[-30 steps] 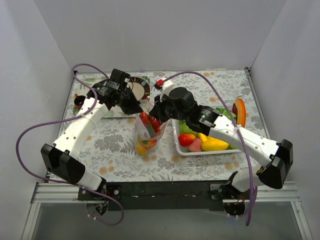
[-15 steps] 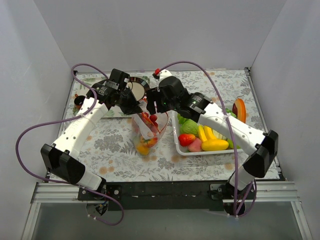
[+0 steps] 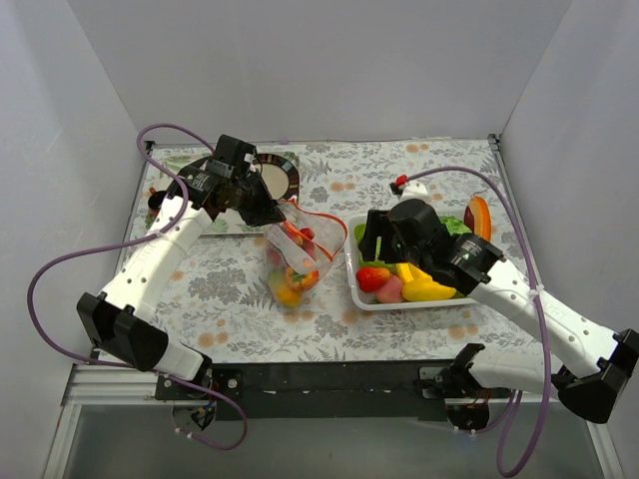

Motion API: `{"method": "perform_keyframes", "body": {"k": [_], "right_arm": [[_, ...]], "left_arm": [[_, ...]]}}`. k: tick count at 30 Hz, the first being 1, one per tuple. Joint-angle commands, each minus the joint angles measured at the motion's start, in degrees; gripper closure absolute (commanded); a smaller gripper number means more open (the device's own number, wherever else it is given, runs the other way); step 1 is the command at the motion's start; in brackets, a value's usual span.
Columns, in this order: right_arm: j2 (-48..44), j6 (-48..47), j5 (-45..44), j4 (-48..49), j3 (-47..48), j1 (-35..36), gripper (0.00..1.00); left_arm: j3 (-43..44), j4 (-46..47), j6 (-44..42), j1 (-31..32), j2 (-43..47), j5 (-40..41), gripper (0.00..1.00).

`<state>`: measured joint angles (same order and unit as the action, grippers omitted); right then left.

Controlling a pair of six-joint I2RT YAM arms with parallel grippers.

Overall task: Place the food in the zip-top bag and seal the zipper
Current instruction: Pick up the fake fruit from the bin.

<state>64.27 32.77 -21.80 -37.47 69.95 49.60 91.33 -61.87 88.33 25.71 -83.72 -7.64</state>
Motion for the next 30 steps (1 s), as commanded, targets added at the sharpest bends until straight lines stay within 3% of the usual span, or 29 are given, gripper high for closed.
{"method": "perform_keyframes", "body": {"k": [1, 6, 12, 30], "right_arm": [[-4.06, 12.12, 2.55, -0.76, -9.29, -0.12, 0.23], [-7.84, 25.48, 3.44, 3.63, -18.95, -0.3, 0.21], [-6.79, 36.99, 2.38, 5.3, -23.02, -1.7, 0.19], [-0.82, 50.19, 1.68, 6.27, -25.48, -3.64, 0.21]], "left_arm": [[0.26, 1.66, -0.97, -0.05, 3.92, -1.32, 1.0], [0.25, 1.58, -0.88, -0.05, 4.27, -1.85, 1.0], [1.83, 0.52, -1.41, -0.05, 4.53, -1.33, 1.0], [-0.19, 2.19, -6.42, 1.62, 1.19, -11.87, 1.0]]}}
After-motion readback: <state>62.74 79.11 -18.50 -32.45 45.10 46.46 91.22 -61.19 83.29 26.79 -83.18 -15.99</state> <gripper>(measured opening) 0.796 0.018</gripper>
